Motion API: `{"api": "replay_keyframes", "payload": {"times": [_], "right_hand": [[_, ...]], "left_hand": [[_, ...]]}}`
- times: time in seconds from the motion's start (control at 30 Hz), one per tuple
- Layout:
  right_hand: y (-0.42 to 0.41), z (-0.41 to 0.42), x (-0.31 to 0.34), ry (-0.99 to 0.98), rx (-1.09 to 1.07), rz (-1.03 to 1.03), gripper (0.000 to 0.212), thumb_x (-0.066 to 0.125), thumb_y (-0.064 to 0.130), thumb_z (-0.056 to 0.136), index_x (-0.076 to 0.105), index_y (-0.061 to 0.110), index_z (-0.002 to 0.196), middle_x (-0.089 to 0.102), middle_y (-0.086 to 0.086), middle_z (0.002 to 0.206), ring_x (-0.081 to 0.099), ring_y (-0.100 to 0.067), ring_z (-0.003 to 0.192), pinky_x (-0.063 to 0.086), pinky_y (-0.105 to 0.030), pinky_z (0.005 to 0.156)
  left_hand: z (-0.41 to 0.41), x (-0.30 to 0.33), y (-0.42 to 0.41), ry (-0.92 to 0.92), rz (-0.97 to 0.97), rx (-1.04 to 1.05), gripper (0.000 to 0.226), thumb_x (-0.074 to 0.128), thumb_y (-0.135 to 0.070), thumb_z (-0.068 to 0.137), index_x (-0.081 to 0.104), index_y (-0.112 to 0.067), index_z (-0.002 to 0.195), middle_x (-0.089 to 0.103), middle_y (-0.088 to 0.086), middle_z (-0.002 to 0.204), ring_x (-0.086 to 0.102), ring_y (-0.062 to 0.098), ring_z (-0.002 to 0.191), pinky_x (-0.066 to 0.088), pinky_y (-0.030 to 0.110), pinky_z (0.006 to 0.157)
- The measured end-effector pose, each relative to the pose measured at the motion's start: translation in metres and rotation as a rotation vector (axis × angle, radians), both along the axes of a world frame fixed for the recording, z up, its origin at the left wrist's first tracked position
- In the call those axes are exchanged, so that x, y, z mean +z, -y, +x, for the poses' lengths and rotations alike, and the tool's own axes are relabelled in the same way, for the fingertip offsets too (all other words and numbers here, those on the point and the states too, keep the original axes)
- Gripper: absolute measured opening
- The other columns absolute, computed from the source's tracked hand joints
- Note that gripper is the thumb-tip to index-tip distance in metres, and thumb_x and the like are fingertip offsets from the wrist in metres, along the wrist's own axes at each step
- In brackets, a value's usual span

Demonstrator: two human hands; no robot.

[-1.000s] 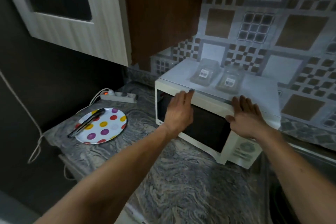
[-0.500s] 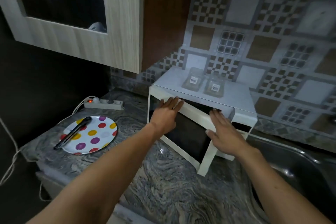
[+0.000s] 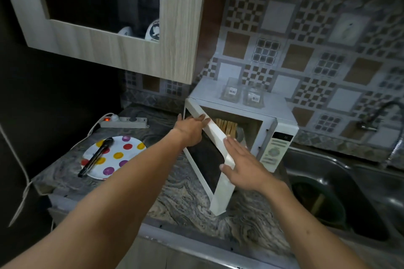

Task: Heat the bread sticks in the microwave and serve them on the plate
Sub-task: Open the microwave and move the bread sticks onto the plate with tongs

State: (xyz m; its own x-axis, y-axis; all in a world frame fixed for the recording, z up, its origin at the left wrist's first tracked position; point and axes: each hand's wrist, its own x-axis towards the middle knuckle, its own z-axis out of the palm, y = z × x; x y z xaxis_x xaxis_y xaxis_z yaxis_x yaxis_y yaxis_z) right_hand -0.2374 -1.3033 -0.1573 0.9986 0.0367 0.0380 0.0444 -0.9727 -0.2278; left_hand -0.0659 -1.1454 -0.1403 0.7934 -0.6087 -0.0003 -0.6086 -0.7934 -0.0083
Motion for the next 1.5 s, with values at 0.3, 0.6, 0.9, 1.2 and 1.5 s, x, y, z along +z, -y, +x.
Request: {"api": "replay_keyframes", "payload": {"times": [0.3,0.6,0.9,1.2,1.5], "right_hand": [[-0.077,0.016,0.018,-0.076,0.303,-0.047,0.078,0.051,0.042,0.1,0.008,0.02,0.161,-0.005,0.007,0.166,-0.008,-0.008,0.152,0.0,-0.03,0.125],[-0.14,0.036,0.024,0.04,0.262,-0.133,0.067,0.05,0.059,0.095,0.033,0.03,0.153,0.03,0.006,0.161,0.033,-0.022,0.145,0.041,-0.046,0.107],[-0.173,0.068,0.088,0.066,0.266,-0.306,0.059,0.039,0.075,0.087,0.071,0.035,0.117,0.074,0.007,0.11,0.066,-0.02,0.102,0.053,-0.038,0.081],[-0.246,0.183,0.057,-0.389,0.062,-0.172,0.045,0.062,0.053,0.089,0.067,0.029,0.127,0.065,0.002,0.125,0.063,-0.02,0.106,0.055,-0.039,0.093],[-0.282,0.244,-0.069,-0.597,-0.292,0.015,0.06,0.062,0.04,0.089,0.05,0.019,0.144,0.053,-0.008,0.144,0.056,-0.029,0.123,0.046,-0.032,0.1]], "left_hand": [[0.001,0.034,-0.062,-0.078,0.175,0.019,0.057,0.027,-0.03,0.098,0.02,-0.033,0.154,0.029,0.001,0.159,0.036,0.03,0.14,0.029,0.053,0.113],[0.002,0.043,-0.109,-0.1,0.21,-0.043,0.04,0.029,-0.029,0.103,0.037,-0.018,0.14,0.053,0.016,0.134,0.054,0.034,0.115,0.043,0.042,0.096],[0.061,0.018,-0.162,-0.138,-0.192,-0.043,0.039,0.057,-0.02,0.093,0.053,-0.034,0.13,0.062,0.001,0.125,0.059,0.016,0.096,0.048,0.033,0.083],[0.136,-0.059,-0.295,-0.114,-0.376,0.332,0.009,0.069,-0.014,0.083,0.069,-0.023,0.086,0.067,0.001,0.096,0.065,0.016,0.085,0.058,0.034,0.078],[0.18,-0.136,-0.362,-0.232,-0.224,0.582,0.026,0.054,-0.026,0.093,0.068,-0.008,0.106,0.067,0.012,0.105,0.066,0.032,0.094,0.056,0.039,0.081]]}}
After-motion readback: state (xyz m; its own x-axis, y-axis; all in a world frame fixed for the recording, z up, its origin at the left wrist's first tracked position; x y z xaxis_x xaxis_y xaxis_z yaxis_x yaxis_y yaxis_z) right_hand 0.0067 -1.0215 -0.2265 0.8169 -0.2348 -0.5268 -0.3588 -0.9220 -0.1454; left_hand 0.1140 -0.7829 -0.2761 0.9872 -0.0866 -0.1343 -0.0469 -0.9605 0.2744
